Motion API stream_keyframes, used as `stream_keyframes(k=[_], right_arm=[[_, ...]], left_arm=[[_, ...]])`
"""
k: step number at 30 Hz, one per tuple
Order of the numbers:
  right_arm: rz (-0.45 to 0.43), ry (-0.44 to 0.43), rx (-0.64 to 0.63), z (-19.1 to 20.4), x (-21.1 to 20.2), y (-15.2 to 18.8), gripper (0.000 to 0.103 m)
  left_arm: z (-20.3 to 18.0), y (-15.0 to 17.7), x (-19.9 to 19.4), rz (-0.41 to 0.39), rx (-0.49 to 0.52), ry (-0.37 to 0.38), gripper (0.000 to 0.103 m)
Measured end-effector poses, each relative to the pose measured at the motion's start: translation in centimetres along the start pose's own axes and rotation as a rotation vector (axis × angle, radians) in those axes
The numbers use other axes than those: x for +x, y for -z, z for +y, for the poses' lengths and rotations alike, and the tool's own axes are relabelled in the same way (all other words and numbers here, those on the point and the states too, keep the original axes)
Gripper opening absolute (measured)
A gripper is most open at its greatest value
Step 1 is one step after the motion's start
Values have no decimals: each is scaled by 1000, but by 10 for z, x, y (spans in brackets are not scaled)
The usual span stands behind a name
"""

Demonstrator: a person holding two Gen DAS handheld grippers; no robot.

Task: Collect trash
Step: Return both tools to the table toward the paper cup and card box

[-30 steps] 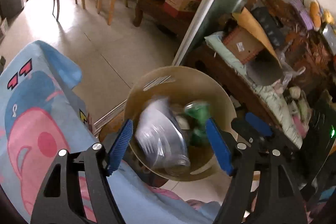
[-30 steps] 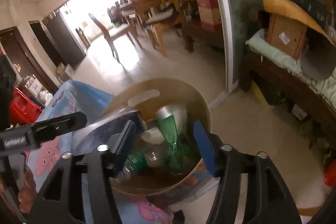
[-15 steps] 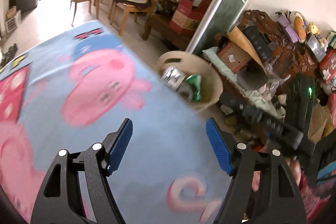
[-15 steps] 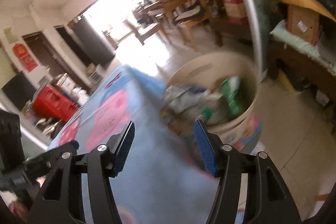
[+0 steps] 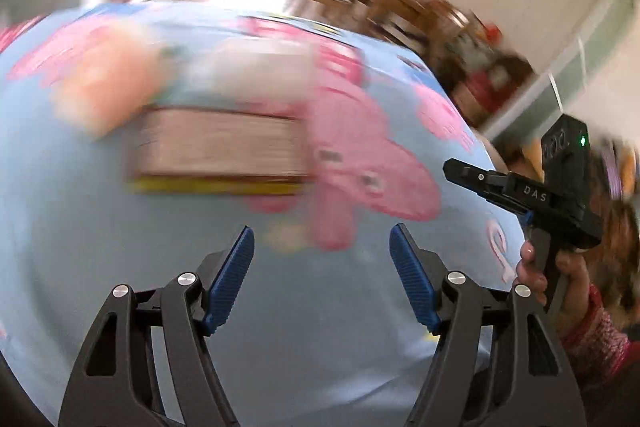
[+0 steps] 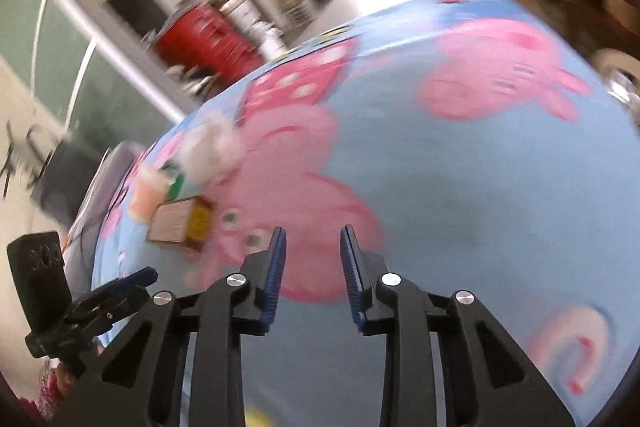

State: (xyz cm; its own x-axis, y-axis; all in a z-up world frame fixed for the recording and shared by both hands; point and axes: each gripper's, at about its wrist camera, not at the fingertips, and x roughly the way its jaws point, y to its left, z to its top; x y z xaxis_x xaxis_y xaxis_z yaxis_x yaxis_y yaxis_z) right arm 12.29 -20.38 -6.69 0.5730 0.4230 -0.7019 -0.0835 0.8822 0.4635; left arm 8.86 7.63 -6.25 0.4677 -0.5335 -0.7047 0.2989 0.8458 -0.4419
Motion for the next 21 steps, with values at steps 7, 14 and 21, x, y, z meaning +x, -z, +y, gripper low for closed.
stream_keyframes(k=[7, 14, 21], right_arm=[[116, -72, -76, 70, 76, -39, 27], [359, -283, -149, 117, 108, 3, 31], [180, -180, -229, 117, 62, -11, 41]], left_arm=[[78, -1, -28, -60, -196, 26, 69], [95, -9, -24, -69, -249, 56, 71], [100, -18, -28, -110, -264, -39, 71]])
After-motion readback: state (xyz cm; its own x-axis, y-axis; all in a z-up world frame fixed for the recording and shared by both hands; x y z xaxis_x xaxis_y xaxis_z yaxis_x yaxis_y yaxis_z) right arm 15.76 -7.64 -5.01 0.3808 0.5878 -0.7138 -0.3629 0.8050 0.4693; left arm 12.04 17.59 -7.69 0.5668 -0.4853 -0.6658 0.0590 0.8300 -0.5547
